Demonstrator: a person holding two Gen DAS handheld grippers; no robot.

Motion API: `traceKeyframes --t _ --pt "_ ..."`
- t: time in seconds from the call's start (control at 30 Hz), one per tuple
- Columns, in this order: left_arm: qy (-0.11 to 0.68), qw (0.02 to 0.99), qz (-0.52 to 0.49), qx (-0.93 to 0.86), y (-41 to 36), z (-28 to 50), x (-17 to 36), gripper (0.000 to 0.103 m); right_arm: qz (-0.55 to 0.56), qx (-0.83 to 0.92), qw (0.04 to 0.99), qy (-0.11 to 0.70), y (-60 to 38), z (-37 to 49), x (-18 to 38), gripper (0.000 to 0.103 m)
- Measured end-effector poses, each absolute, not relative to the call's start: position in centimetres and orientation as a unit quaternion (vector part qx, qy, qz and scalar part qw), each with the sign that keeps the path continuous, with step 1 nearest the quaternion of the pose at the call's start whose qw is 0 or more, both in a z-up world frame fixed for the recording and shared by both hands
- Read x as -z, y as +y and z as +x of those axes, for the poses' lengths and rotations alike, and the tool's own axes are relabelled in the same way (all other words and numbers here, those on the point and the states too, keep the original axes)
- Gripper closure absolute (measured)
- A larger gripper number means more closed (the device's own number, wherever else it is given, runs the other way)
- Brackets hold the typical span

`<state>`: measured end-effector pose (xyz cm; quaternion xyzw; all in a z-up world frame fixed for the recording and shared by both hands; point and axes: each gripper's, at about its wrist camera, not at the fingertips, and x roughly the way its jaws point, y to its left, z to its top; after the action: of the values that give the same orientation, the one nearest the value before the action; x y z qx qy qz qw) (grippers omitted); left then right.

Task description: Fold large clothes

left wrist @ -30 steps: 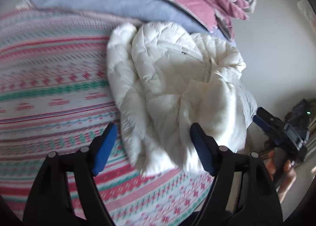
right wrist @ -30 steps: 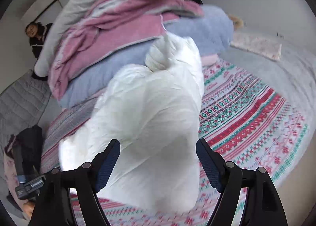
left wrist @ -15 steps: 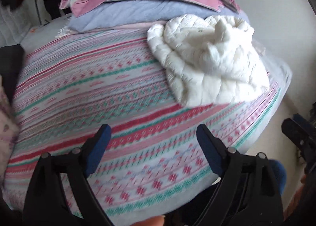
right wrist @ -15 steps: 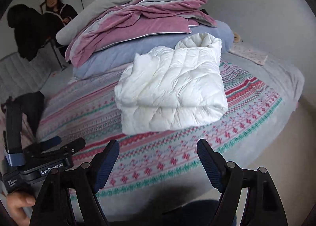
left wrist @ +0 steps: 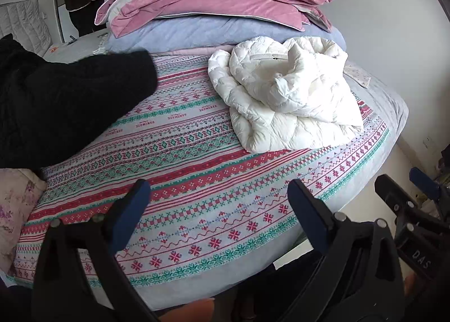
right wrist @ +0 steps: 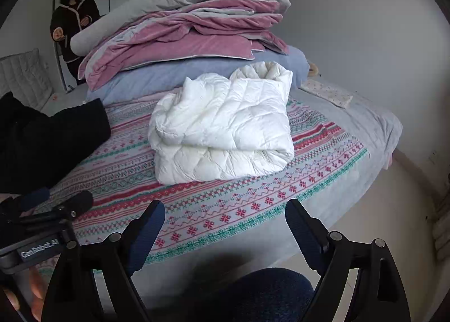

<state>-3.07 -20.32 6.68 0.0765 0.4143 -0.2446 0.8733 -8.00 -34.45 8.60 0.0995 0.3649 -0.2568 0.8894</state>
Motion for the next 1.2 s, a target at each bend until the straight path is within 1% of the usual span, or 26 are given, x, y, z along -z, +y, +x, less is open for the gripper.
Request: traceKeyframes --t 0.8,1.2 --pt "0.412 0.87 0.087 0.256 -21.0 -3.5 -6.6 0.004 0.081 0.297 0.875 0.373 -33.7 -8.2 -8.9 0.014" --pt "0.416 0.866 0.088 0.261 -21.2 -3.4 -6.2 0.004 0.079 0.299 0.869 0.387 -33.6 -7.6 -8.0 0.014"
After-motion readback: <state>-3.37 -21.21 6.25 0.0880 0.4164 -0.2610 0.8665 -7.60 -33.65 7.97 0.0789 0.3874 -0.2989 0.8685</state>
